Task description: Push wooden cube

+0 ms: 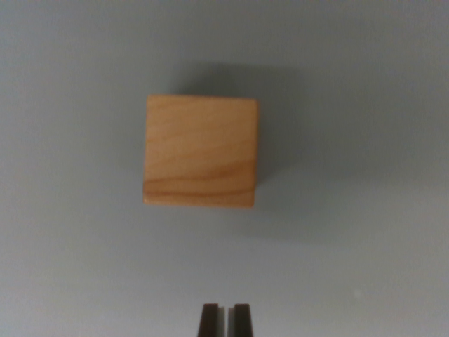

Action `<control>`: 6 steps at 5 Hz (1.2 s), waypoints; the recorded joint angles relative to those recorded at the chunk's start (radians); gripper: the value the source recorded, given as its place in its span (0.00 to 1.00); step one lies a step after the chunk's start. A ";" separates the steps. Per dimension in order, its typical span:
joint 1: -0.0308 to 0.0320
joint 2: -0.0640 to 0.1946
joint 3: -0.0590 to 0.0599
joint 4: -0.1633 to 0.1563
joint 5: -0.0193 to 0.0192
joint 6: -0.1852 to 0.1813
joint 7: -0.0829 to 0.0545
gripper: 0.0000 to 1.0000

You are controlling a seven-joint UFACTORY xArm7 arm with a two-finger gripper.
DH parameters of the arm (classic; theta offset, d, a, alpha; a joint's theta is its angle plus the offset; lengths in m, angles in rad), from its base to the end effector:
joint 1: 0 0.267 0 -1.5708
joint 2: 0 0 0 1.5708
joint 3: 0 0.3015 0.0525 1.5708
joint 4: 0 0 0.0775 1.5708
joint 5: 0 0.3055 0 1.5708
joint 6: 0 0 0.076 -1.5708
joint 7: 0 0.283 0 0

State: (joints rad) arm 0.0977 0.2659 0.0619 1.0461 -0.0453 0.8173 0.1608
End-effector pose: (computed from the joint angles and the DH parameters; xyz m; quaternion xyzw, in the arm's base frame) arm 0.4604 0.0688 0.0961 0.9997 0.0143 -0.0167 0.0109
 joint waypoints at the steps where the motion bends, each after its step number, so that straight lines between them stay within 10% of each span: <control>1: 0.0000 0.000 0.000 0.000 0.0000 0.000 0.000 0.00; 6: 0.0083 0.031 0.008 -0.060 -0.0050 -0.085 0.020 0.00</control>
State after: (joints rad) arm 0.1060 0.2966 0.0696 0.9862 -0.0503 0.7326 0.1810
